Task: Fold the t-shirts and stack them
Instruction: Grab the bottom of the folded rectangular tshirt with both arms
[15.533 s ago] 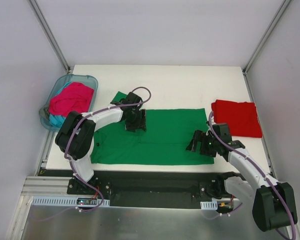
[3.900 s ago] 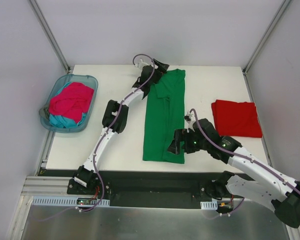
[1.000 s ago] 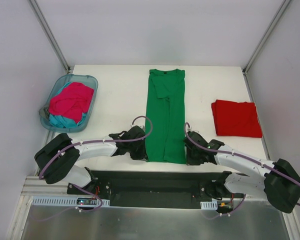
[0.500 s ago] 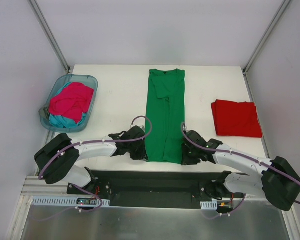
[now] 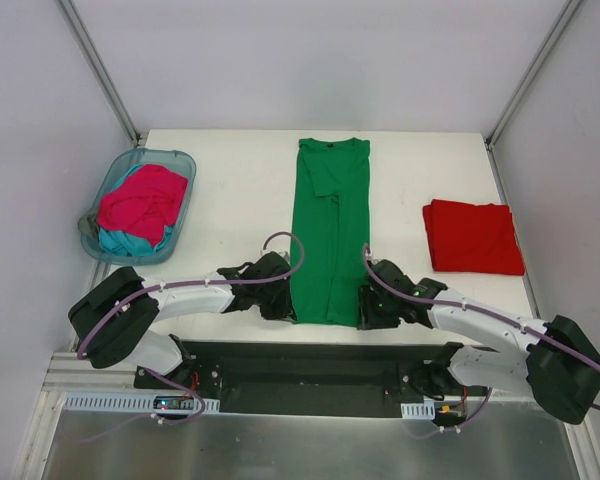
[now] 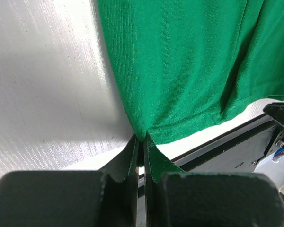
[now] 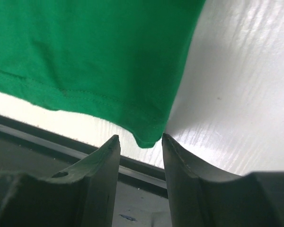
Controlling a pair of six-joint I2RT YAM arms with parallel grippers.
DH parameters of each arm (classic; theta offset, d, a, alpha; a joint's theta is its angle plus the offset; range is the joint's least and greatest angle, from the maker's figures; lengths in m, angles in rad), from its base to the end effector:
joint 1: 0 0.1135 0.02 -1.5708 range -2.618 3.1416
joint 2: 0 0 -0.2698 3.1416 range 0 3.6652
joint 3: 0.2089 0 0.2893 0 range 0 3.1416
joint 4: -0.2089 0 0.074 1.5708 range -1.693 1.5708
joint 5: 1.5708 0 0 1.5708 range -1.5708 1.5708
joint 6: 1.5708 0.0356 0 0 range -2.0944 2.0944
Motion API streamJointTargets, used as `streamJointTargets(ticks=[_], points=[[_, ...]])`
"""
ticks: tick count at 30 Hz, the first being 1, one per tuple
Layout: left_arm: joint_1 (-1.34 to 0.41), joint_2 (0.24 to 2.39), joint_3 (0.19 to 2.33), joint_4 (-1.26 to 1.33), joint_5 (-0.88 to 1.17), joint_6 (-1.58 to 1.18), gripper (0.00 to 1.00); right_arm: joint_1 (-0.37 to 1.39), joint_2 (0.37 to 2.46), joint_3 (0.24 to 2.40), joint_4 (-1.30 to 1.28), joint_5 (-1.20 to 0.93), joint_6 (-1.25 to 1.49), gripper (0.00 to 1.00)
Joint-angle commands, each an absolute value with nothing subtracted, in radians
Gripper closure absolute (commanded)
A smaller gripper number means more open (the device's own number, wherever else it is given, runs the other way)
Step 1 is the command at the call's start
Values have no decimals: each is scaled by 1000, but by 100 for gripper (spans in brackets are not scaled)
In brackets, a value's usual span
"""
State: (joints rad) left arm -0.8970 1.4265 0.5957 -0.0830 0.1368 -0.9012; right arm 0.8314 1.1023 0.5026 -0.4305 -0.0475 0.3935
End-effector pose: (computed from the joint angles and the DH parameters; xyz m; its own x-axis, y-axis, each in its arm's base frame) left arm 0.1728 -0.2242 0.1254 -0.9544 -0.0496 -0.2944 0.1254 0.8284 -0.5459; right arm 0.1484 0.1652 0.1501 -0.8229 -0.3339 -0.4597 -0.4753 0.8479 0.2349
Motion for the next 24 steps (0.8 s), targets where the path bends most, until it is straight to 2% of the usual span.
streamJointTargets(ticks=[1,4,5,7,11,16,24], points=[[-907,1463,549,-203,92,-879,100,836,1129,545,-439,55,428,57],[-908,1462,546,-204,92,-877,100,836,1157,548,-436,89,449,57],[-908,1462,546,-204,91,-877,100,835,1161,549,-440,100,449,62],[-907,1462,543,-204,87,-879,100,835,1167,551,-452,100,448,78],[-907,1451,537,-203,75,-880,100,835,1155,540,-474,75,445,92],[-907,1433,526,-221,49,-885,100,831,1114,515,-546,109,443,100],[-907,1352,499,-224,90,-885,100,831,1034,469,-463,-64,385,100]])
